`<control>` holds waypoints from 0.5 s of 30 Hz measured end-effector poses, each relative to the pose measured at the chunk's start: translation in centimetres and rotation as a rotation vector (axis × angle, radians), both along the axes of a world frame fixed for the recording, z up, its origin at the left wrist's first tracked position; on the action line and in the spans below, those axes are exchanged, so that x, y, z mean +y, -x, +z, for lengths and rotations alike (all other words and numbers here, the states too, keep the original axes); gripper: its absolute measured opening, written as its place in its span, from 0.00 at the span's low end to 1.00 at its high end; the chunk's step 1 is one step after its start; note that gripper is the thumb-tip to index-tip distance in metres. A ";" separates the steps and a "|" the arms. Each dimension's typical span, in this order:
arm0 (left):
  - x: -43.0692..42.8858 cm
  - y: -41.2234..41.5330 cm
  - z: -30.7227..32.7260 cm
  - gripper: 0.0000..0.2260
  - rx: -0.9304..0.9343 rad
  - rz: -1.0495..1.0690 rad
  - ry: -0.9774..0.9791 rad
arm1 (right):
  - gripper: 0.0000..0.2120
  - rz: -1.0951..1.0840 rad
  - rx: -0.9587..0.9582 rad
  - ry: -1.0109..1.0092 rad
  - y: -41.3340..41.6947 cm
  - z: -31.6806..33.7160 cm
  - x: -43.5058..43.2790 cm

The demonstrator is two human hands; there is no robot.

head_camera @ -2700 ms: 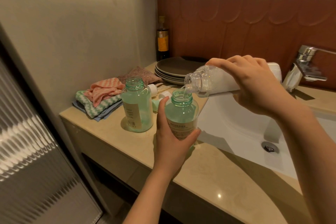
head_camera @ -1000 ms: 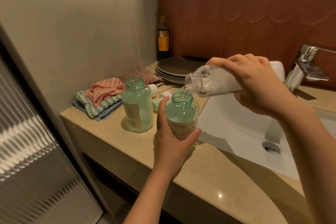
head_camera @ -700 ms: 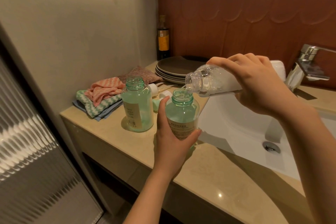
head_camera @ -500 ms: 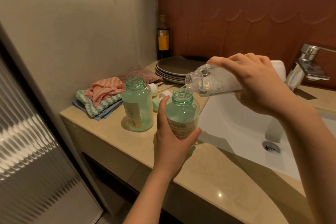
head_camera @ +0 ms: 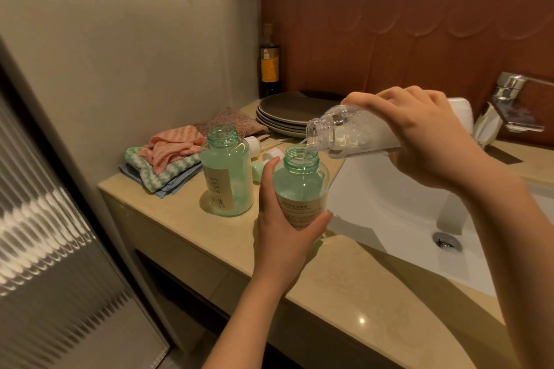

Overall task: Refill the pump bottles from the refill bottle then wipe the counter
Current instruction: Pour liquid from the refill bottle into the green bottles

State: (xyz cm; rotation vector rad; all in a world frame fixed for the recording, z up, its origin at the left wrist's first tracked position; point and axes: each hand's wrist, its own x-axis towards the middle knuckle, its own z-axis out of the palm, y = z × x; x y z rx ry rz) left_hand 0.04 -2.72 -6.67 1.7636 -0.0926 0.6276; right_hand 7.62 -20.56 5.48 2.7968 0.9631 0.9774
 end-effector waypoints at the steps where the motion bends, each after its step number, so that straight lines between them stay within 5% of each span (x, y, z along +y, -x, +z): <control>1: 0.0 0.0 0.0 0.45 0.002 0.000 0.000 | 0.45 -0.001 0.000 0.001 0.0 0.0 0.0; 15: 0.0 0.0 -0.1 0.45 0.007 -0.001 0.004 | 0.45 0.006 0.001 0.001 0.1 0.1 0.0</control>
